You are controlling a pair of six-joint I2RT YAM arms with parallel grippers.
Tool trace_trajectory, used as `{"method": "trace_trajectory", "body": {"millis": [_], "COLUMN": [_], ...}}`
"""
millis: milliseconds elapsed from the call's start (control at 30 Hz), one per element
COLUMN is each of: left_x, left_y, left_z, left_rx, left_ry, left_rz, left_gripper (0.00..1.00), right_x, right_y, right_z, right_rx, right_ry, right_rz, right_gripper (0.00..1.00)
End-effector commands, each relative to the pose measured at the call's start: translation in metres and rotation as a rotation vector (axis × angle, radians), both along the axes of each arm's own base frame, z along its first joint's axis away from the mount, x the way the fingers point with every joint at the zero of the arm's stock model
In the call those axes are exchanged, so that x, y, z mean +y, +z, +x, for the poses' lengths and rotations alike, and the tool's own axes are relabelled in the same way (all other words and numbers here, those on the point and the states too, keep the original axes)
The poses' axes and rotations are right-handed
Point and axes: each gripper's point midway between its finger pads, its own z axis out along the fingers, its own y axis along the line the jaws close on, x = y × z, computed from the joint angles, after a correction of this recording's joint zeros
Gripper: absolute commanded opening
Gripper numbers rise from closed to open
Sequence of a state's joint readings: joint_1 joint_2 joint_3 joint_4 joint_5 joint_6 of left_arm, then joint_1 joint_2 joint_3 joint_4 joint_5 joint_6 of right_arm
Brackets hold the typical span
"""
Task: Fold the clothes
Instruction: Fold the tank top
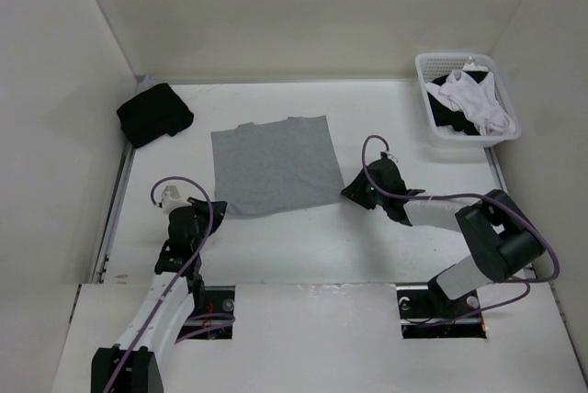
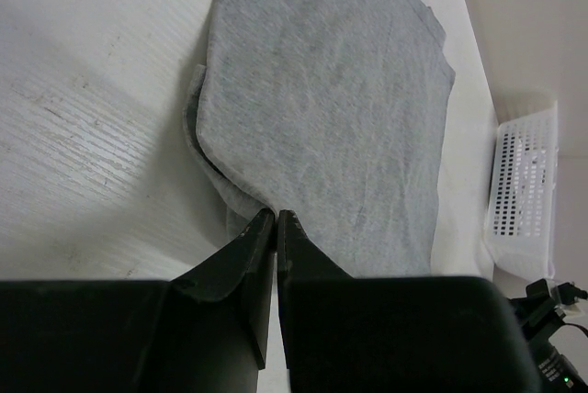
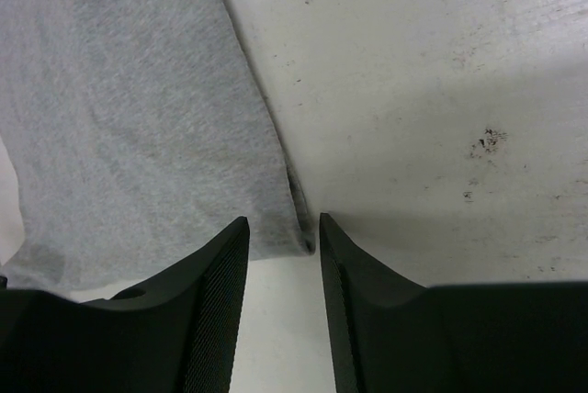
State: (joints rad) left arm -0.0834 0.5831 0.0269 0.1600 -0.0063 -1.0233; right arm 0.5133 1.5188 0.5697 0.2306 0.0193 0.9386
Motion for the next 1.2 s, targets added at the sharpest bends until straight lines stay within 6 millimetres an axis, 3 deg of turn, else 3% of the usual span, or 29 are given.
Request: {"method": "trace_trajectory", "body": {"millis": [0,133,233,333,433,533,633,733,900,967,1033,1100,1167], "left_x": [-0.004,-0.004,-0.004,-0.009,-0.019,-0.021,-0.016,-0.007,0.013,0.020,0.023,0.019,0.012], "left_y": [0.003,0.005,0.011,0.028,0.076,0.146,0.218,0.272,0.330,0.337,0.332,0.312,0.279], "left_z": [0.000,0.001,0.003,0.007,0.010,0.002,-0.020,-0.047,-0.090,-0.099,-0.101,-0.092,-0.075], "left_rx": [-0.030,-0.034,-0.048,-0.079,-0.168,-0.297,-0.424,-0.518,-0.627,-0.635,-0.620,-0.569,-0.486], "left_ry": [-0.016,-0.014,-0.014,-0.035,-0.072,-0.084,-0.079,-0.062,-0.016,-0.001,0.007,-0.002,-0.020], "left_rz": [-0.016,-0.017,-0.019,-0.027,-0.027,-0.005,0.037,0.075,0.126,0.147,0.164,0.169,0.176], "left_gripper": [0.03,0.03,0.02,0.01,0.00,0.00,0.00,0.00,0.00,0.00,0.00,0.00,0.00], "right_x": [-0.001,0.005,0.005,0.003,0.002,-0.011,-0.028,-0.047,-0.066,-0.070,-0.067,-0.060,-0.051], "right_y": [-0.011,-0.008,-0.006,0.019,0.069,0.126,0.183,0.231,0.294,0.314,0.320,0.314,0.303], "right_z": [-0.002,0.002,-0.002,-0.007,-0.020,-0.047,-0.083,-0.121,-0.169,-0.179,-0.185,-0.185,-0.180], "right_rx": [0.024,0.028,0.026,-0.042,-0.165,-0.271,-0.368,-0.431,-0.484,-0.497,-0.497,-0.502,-0.502], "right_ry": [-0.001,0.014,0.014,0.001,0.012,0.013,0.015,0.028,0.084,0.108,0.143,0.159,0.158], "right_rz": [-0.032,-0.024,-0.009,0.029,0.075,0.090,0.101,0.129,0.230,0.271,0.279,0.241,0.172], "right_gripper": [0.38,0.29,0.09,0.00,0.00,0.00,0.00,0.00,0.00,0.00,0.00,0.00,0.00]}}
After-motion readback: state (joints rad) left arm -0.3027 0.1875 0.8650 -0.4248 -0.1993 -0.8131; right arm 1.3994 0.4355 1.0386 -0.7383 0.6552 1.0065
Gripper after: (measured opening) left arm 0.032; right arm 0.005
